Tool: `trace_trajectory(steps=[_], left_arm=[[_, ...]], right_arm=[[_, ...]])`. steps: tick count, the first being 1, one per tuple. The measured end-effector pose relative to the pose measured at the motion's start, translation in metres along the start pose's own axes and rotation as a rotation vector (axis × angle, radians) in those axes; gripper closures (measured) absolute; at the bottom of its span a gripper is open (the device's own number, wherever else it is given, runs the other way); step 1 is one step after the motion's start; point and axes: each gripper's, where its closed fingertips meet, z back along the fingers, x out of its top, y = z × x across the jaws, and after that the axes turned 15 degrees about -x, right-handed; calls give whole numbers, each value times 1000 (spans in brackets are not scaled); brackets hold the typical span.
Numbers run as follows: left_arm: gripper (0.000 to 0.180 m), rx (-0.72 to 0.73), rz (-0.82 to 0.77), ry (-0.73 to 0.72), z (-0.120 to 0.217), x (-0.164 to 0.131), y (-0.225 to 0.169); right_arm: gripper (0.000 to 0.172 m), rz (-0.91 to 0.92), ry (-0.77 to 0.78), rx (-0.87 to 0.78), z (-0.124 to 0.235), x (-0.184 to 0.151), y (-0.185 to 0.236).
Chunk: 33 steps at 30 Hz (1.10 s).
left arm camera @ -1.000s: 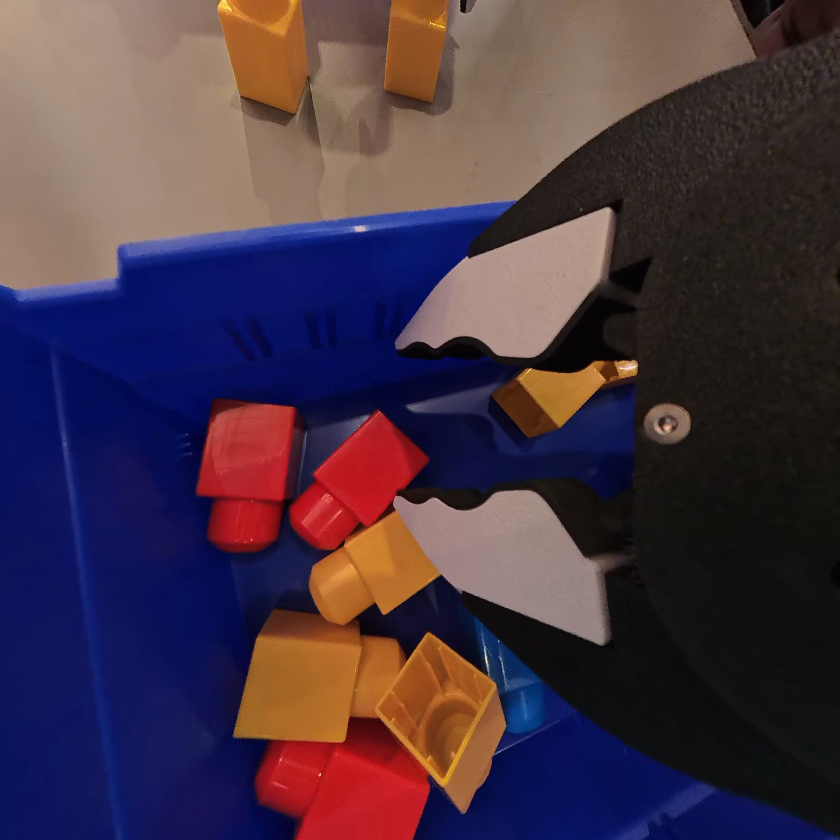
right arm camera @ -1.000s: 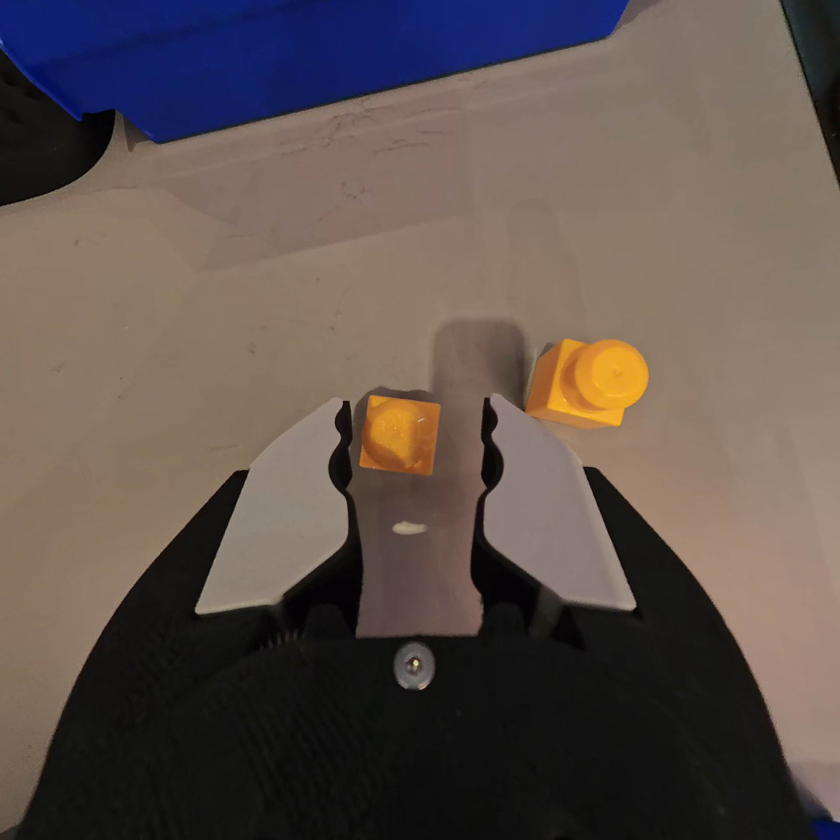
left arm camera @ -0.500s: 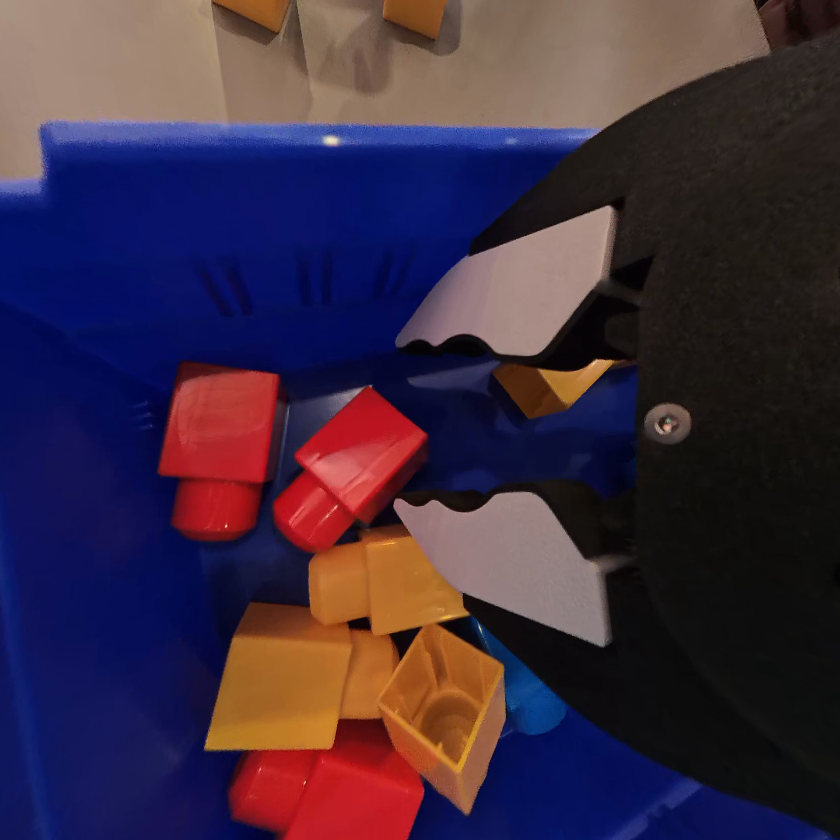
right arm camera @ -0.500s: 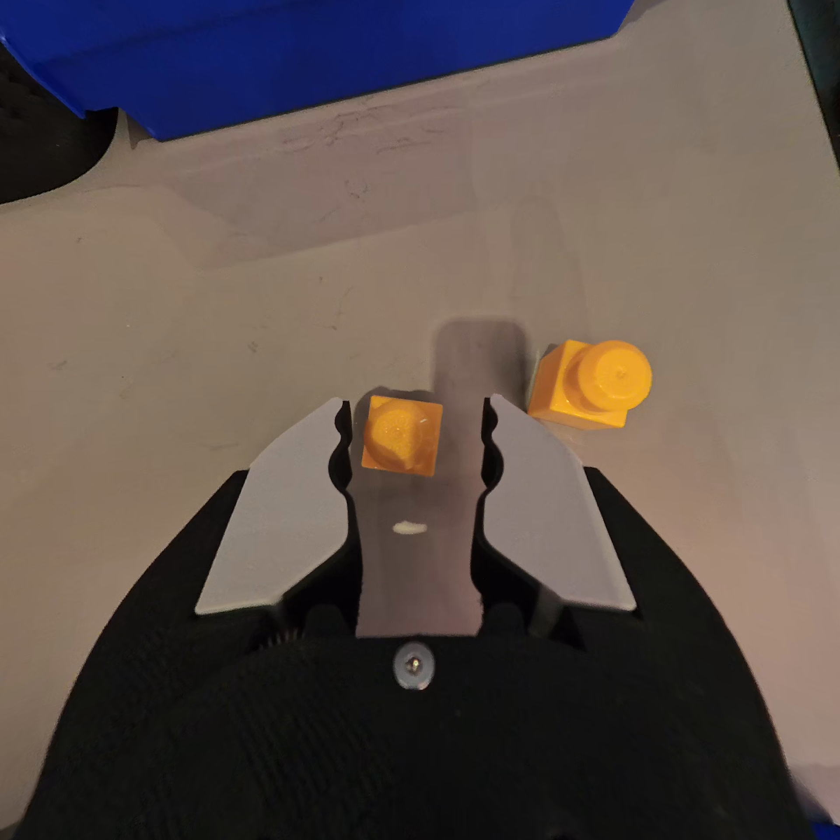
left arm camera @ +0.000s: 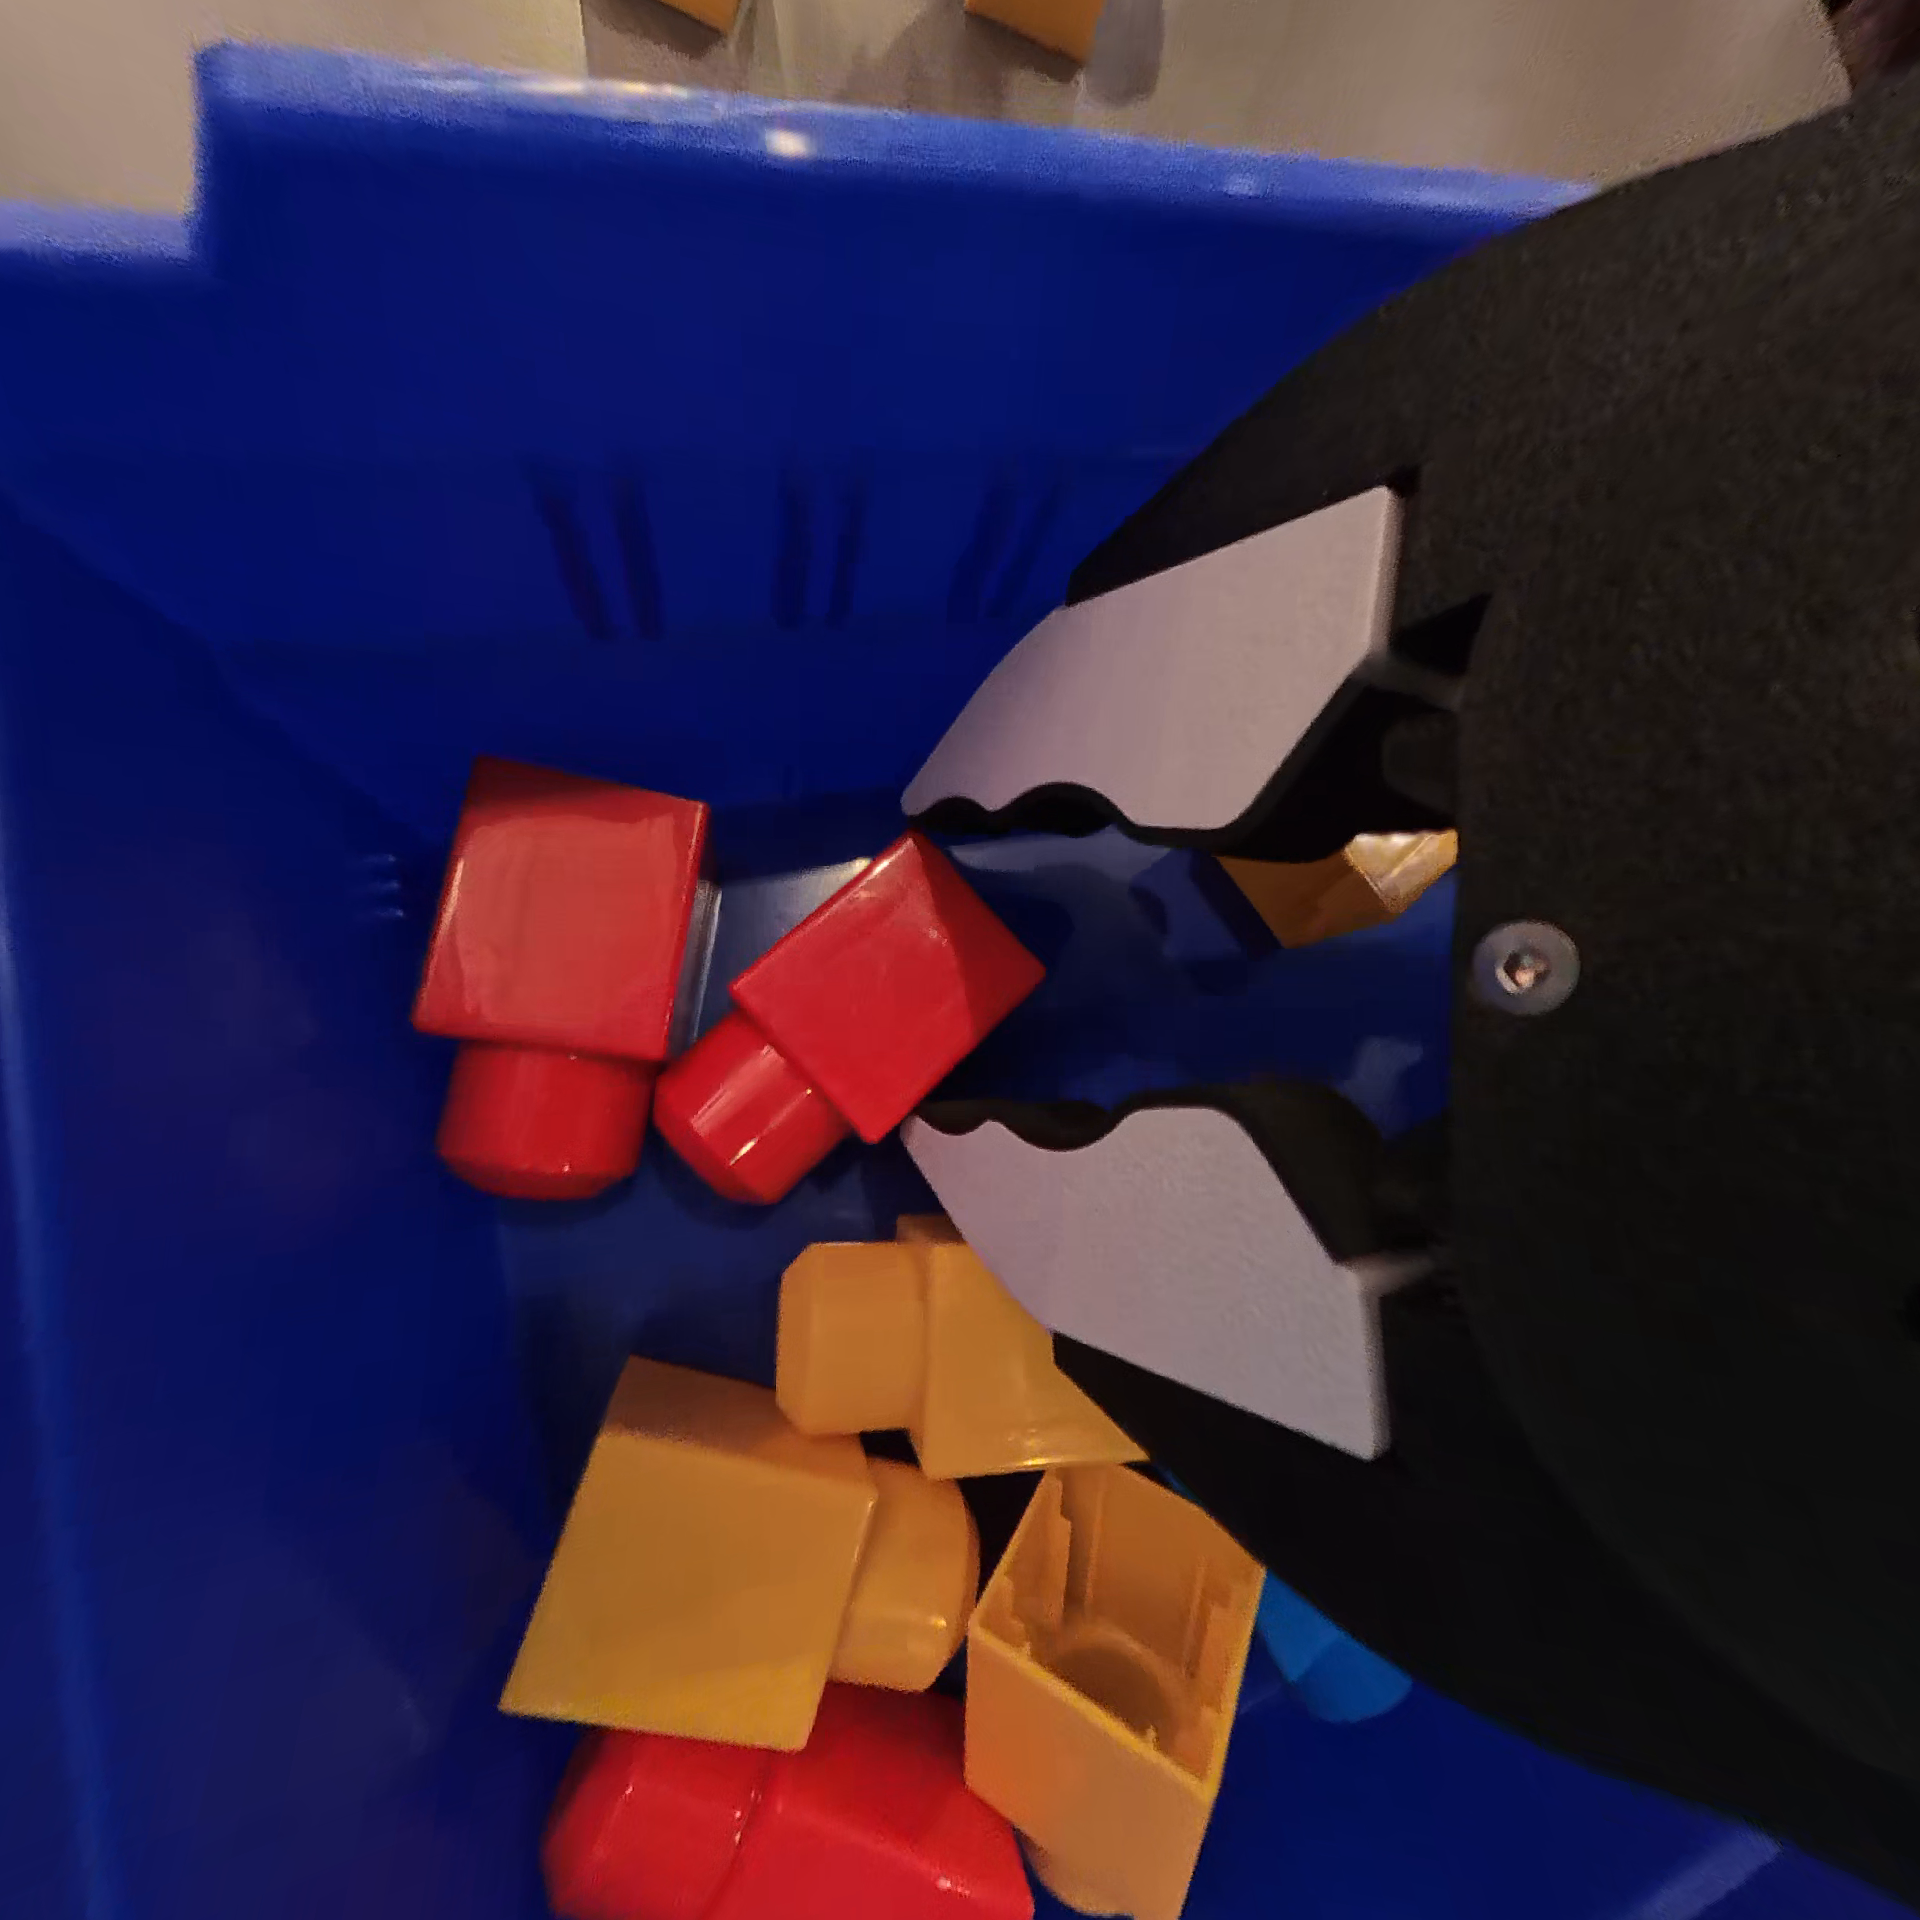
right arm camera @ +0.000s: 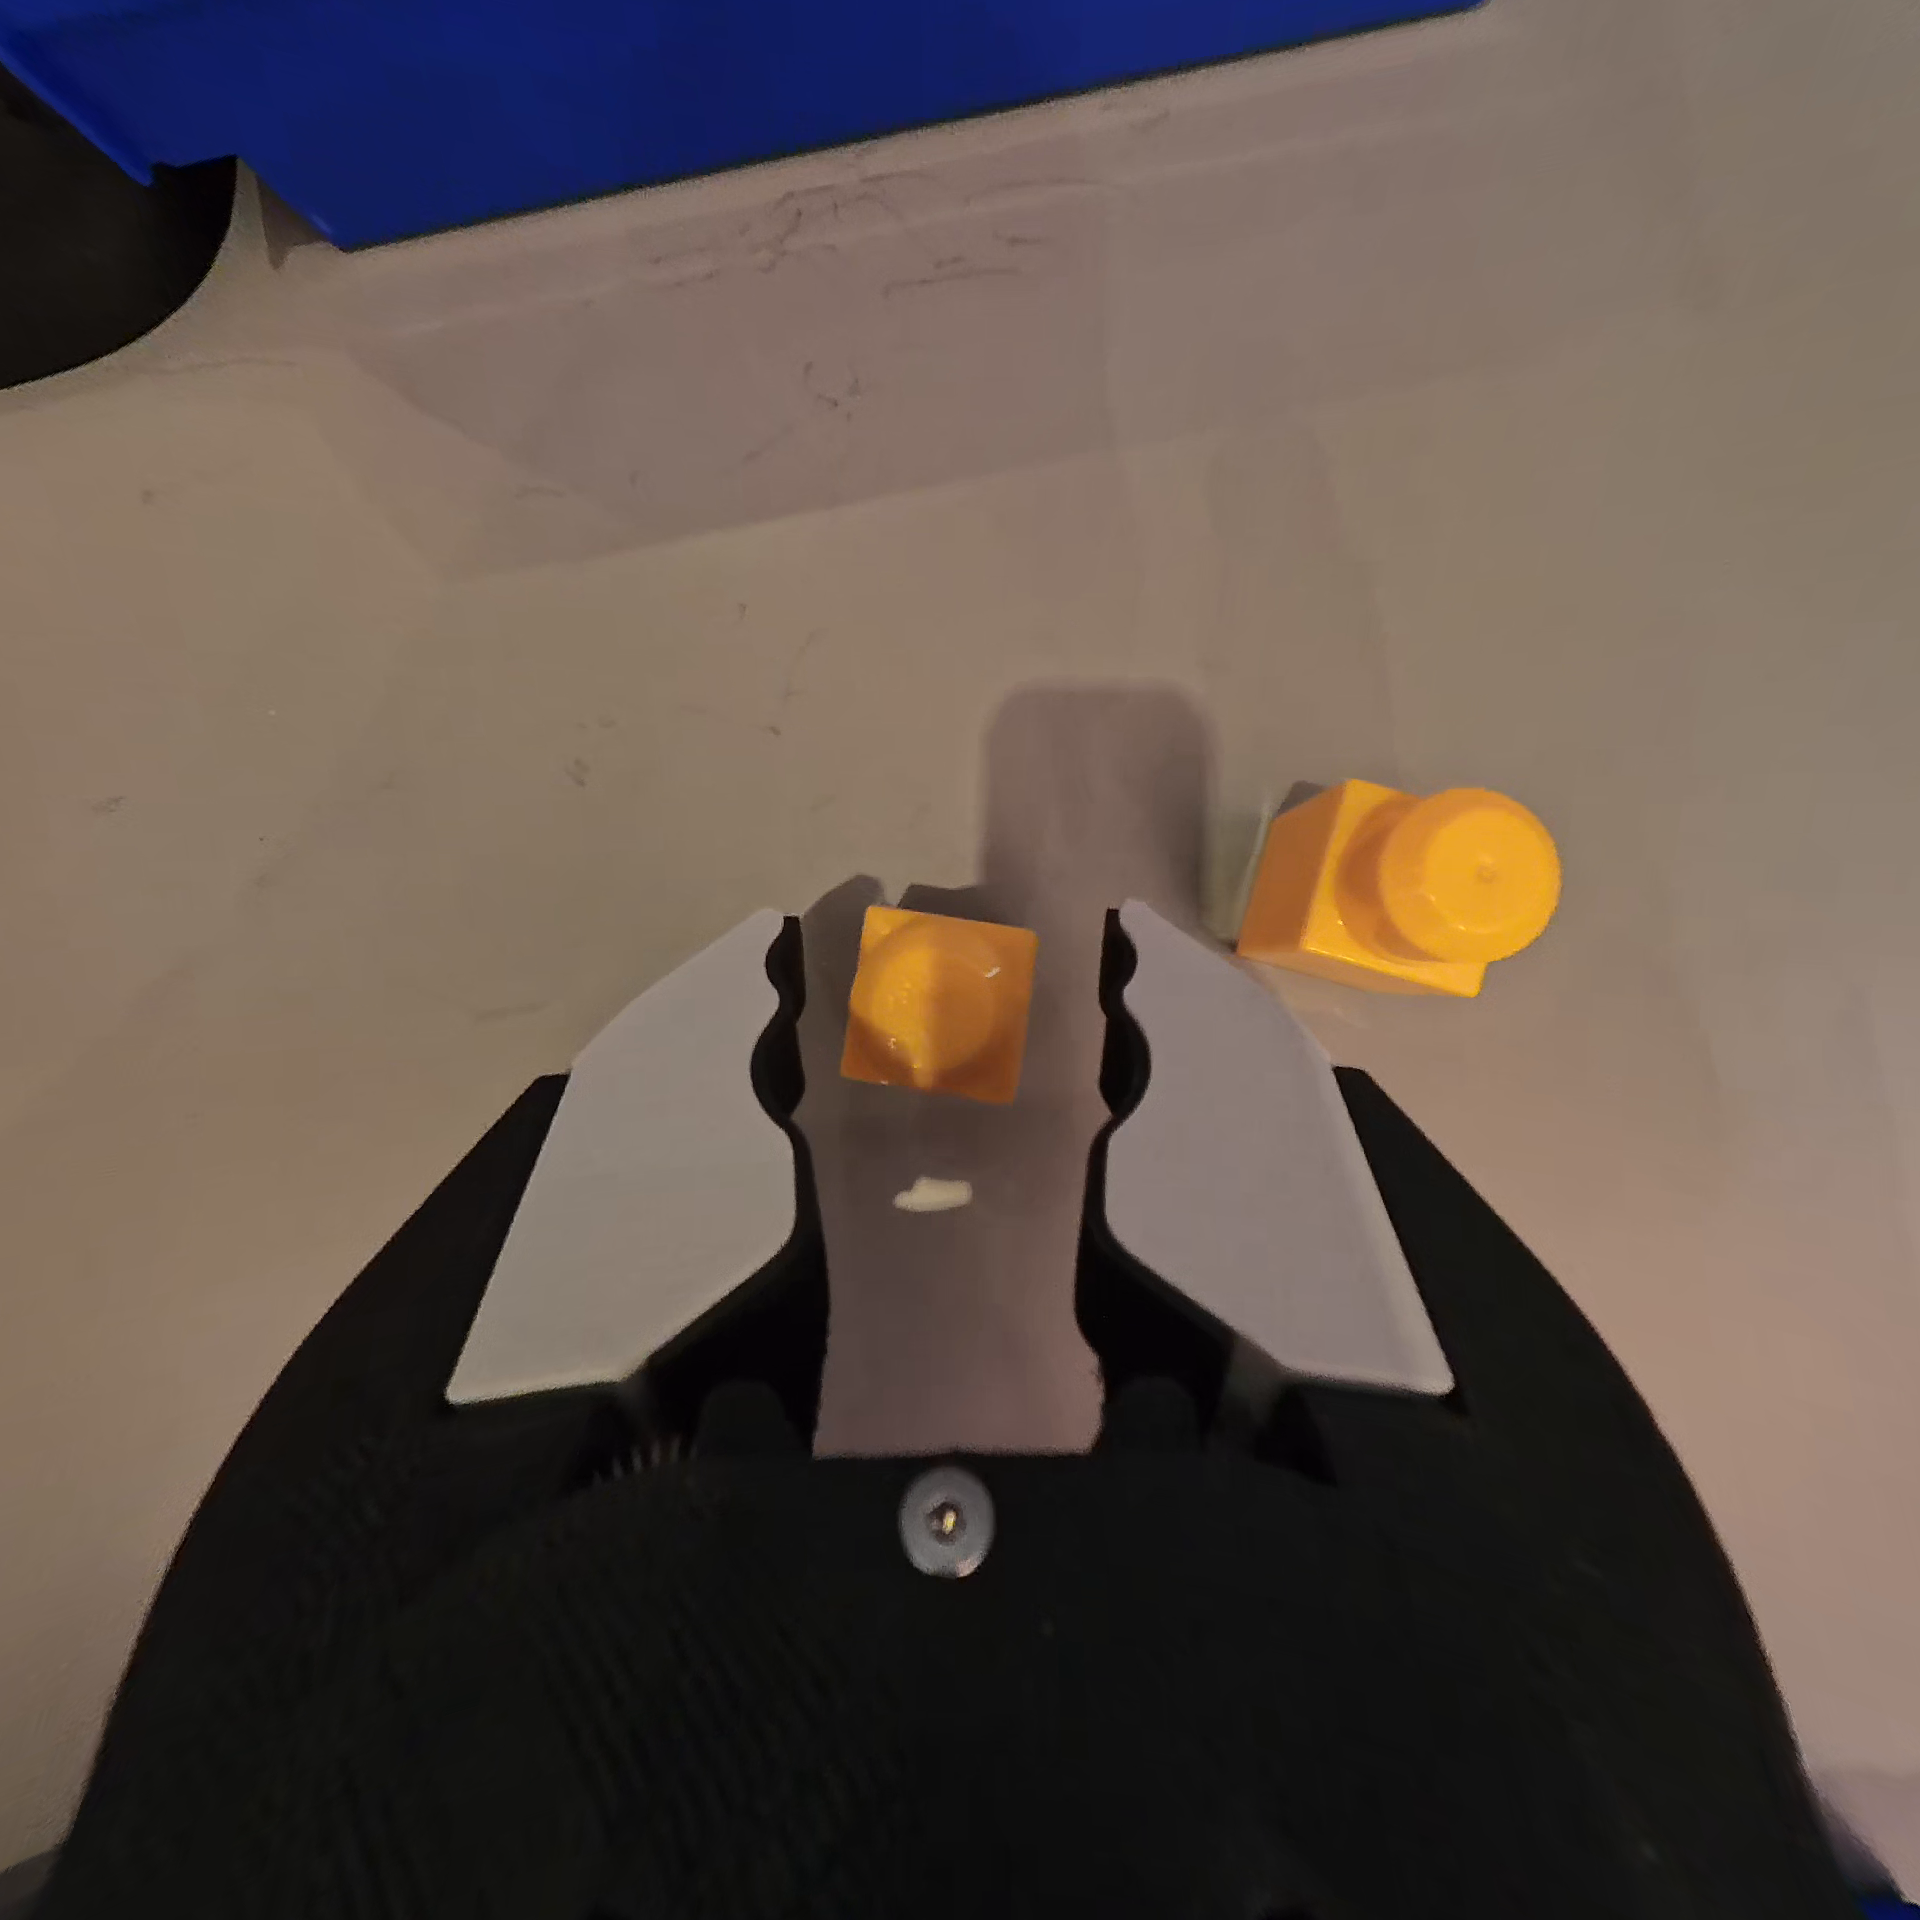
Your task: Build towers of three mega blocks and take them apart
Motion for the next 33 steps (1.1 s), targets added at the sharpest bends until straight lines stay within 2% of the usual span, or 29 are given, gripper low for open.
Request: trace_trajectory(steps=[5, 12, 16, 17, 18, 24, 29, 31, 33], left_arm=[[134, 36, -44, 41, 6, -5, 1], [135, -95, -72, 241, 10, -41, -18], [133, -131, -59, 224, 10, -40, -19], [120, -121, -41, 207, 10, -38, -17], [116, -105, -26, 197, 11, -36, -14], [115, -30, 8, 135, 11, -27, -10], [127, 67, -18, 174, 2, -29, -4], [140, 137, -45, 176, 4, -27, 2], [140, 158, -54, 179, 4, -27, 2]], right_arm=[[115, 3, 9, 2, -1, -2, 1], [115, 1, 14, 7, -1, -4, 0], [116, 1, 22, 12, -1, -6, 1], [116, 1, 23, 13, -2, -6, 1], [115, 2, 25, 14, -2, -6, 1], [115, 9, 37, 12, -3, -8, 2], [116, 16, 47, 16, -5, -9, 4], [116, 21, 51, 17, -6, -10, 5], [116, 25, 57, 18, -6, -11, 5]])
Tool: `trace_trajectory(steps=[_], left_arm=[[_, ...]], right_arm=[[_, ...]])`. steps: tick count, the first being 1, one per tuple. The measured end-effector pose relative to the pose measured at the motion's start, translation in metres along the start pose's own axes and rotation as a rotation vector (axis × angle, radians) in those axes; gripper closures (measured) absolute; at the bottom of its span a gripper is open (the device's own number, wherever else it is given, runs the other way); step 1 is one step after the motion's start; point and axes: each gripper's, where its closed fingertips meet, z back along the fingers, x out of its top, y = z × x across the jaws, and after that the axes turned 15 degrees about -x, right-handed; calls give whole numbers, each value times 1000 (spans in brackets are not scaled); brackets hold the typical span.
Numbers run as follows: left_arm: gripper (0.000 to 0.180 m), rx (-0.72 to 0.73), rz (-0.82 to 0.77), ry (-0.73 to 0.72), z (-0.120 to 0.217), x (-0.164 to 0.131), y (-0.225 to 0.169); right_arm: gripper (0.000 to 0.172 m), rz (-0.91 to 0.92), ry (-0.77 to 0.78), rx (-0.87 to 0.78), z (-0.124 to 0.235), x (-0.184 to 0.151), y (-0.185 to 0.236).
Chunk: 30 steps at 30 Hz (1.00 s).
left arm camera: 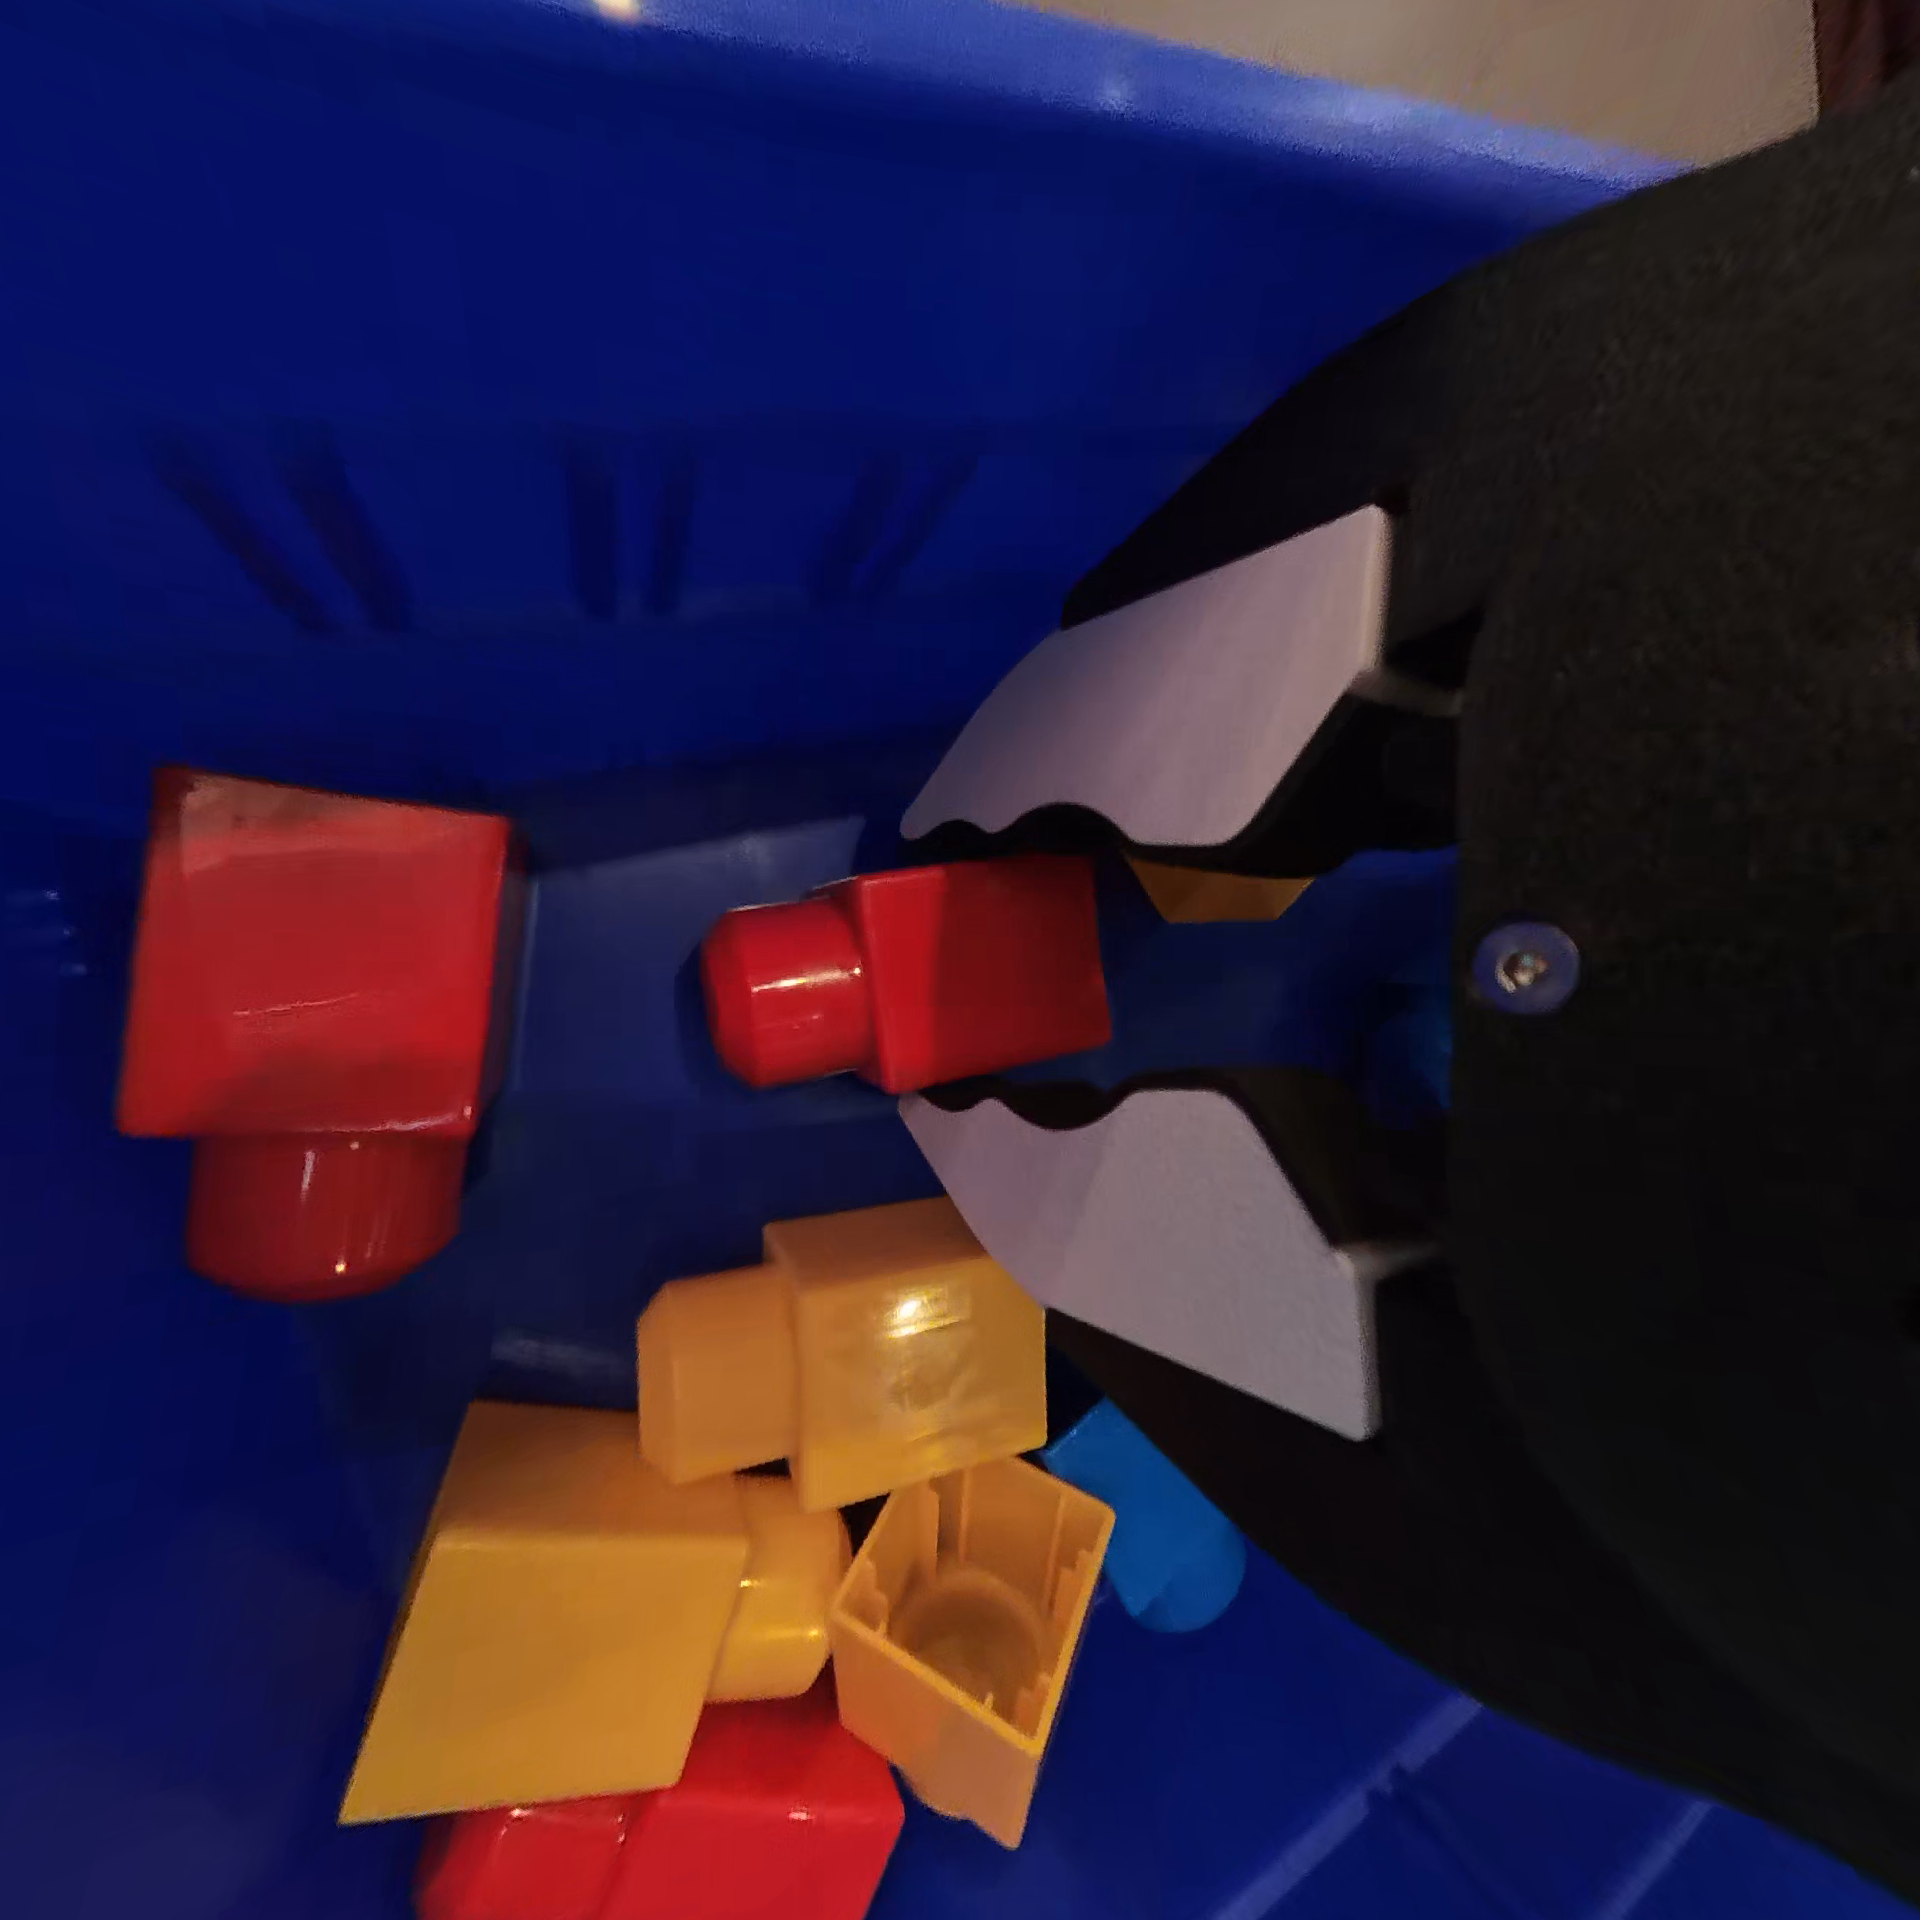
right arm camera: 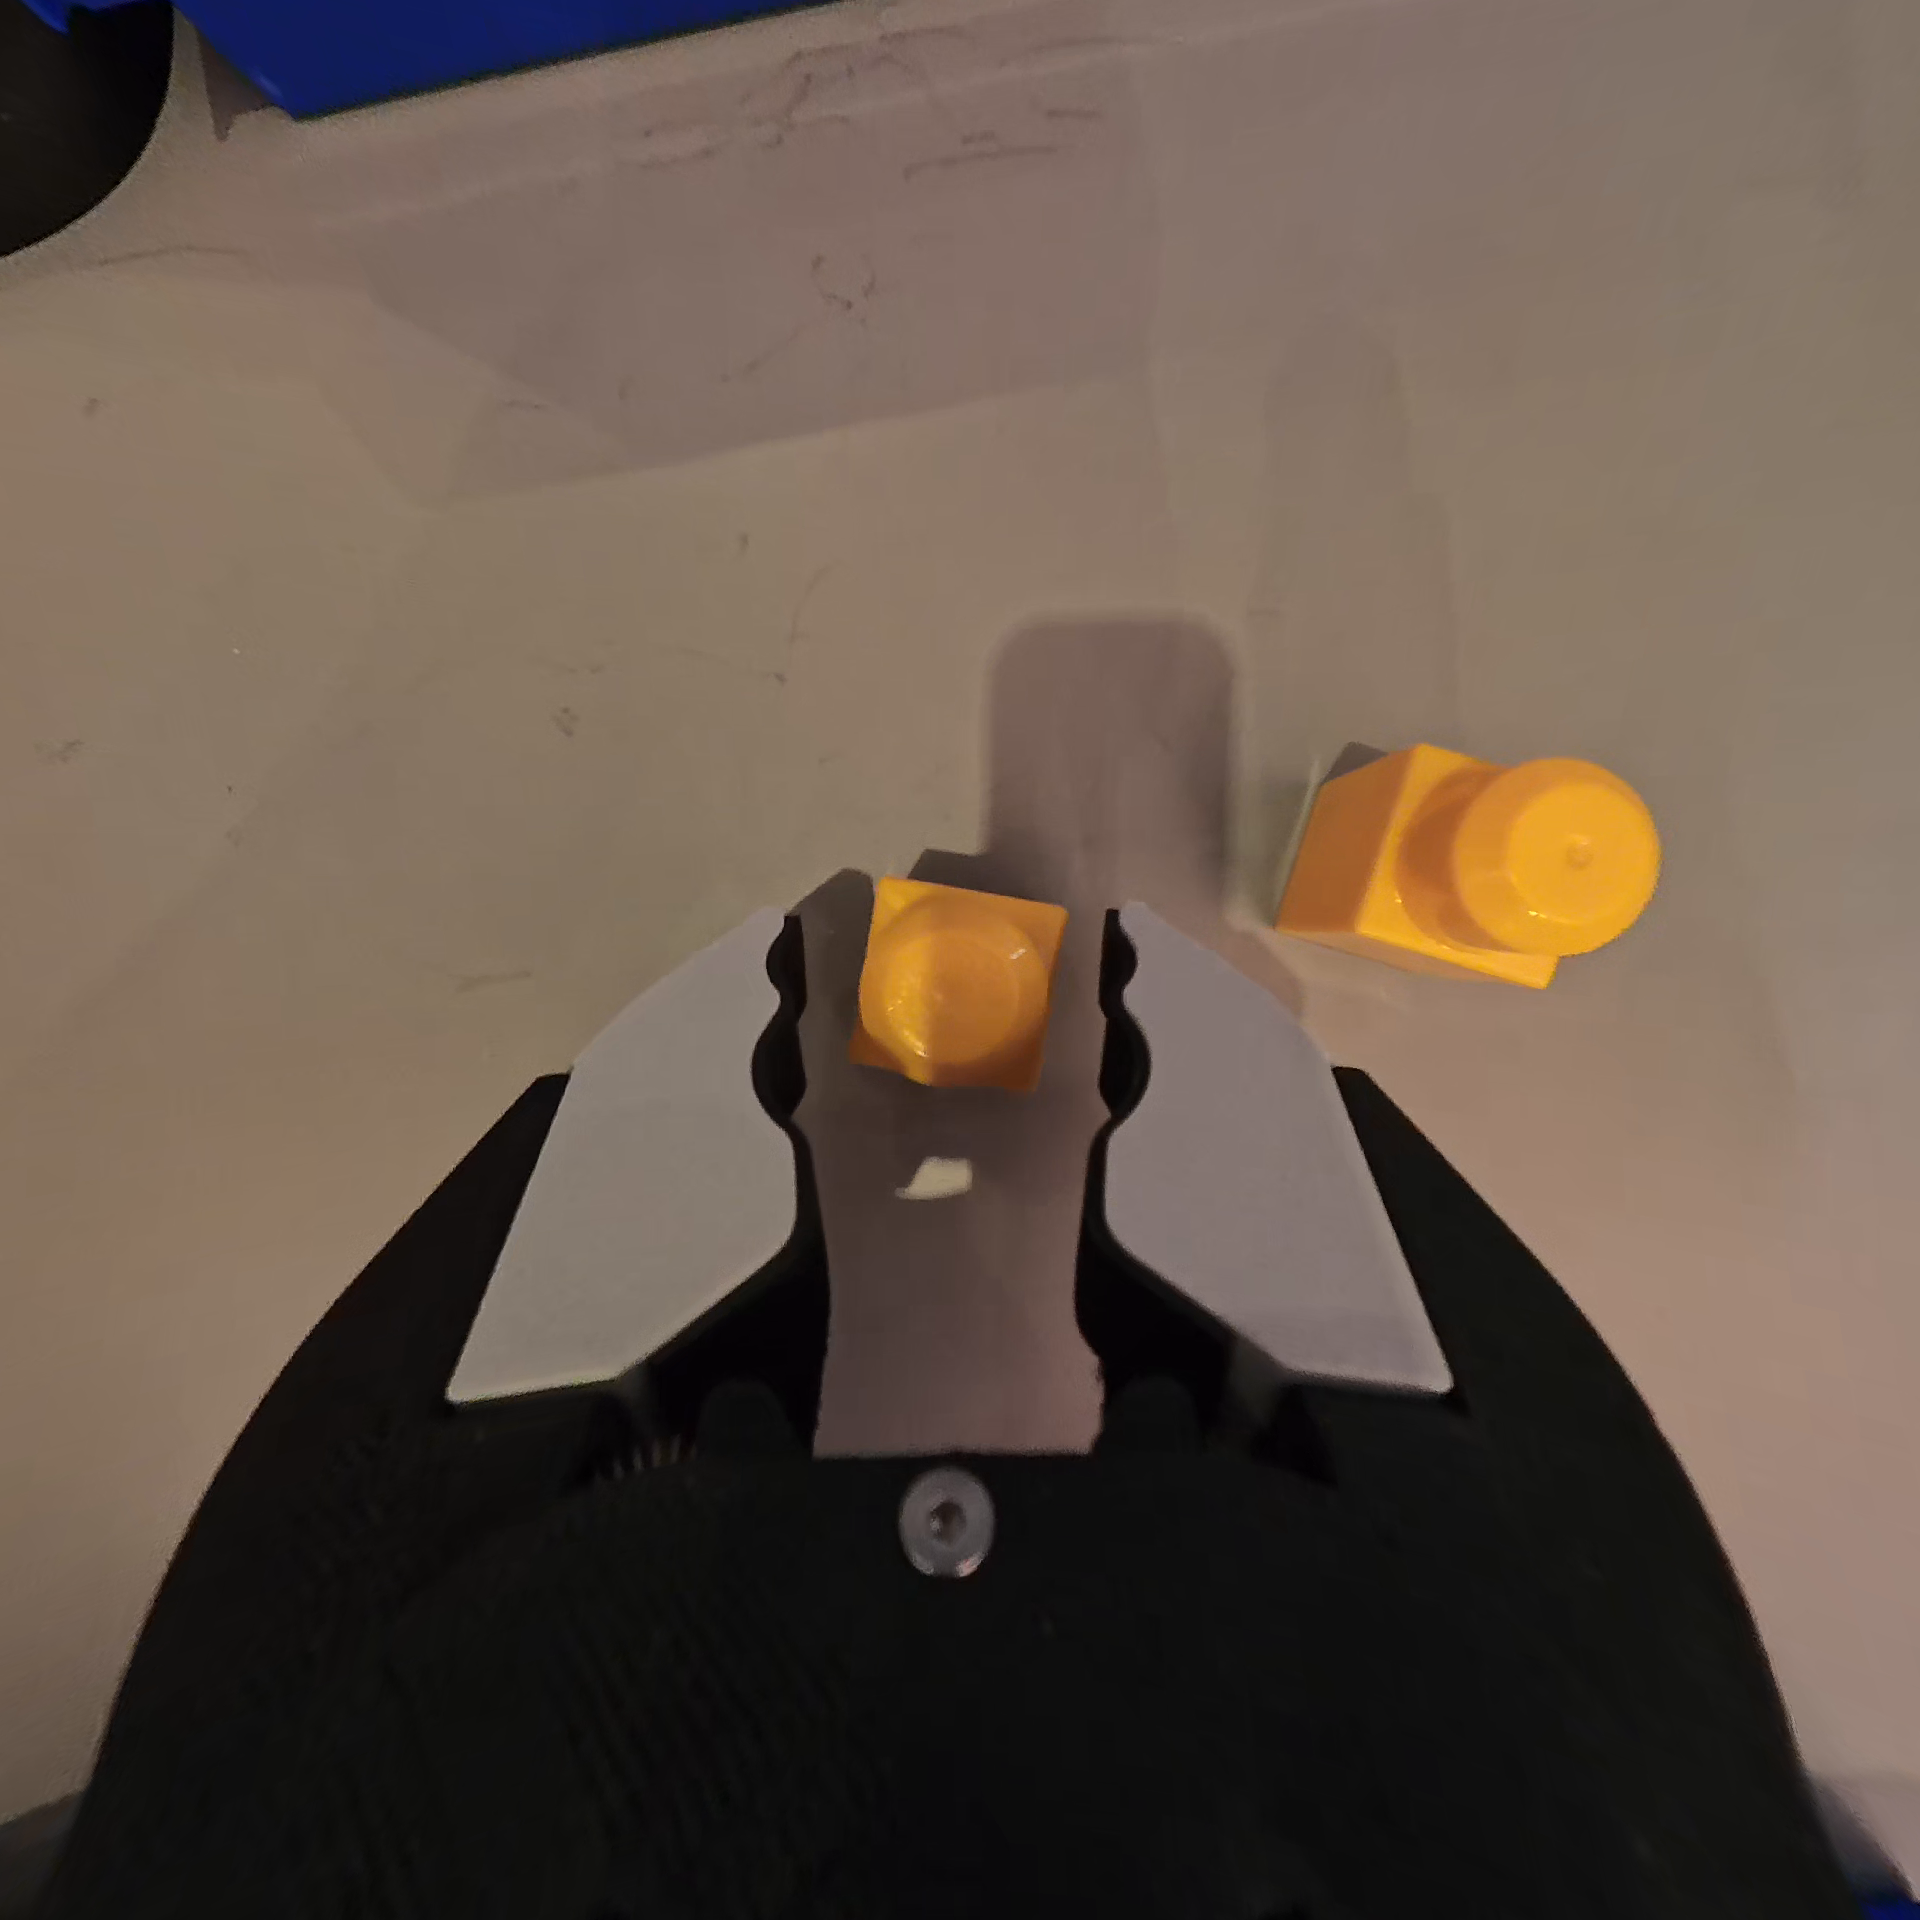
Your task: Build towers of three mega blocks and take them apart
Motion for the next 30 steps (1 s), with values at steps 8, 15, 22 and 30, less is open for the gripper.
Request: trace_trajectory(steps=[8, 15, 22, 30], left_arm=[[142, -27, -61, 10, 14, -3, -4], [142, -323, -208, -333, 115, 7, -51], [142, -771, -898, -558, 185, -19, -206], [142, -843, -1053, -523, 168, -31, -264]], right_arm=[[117, 0, -2, -14, 0, -1, -4], [122, -50, -186, -57, 37, 33, -17], [122, -105, -772, 19, 140, 124, 6], [132, -207, -1001, 186, 195, 143, 20]])
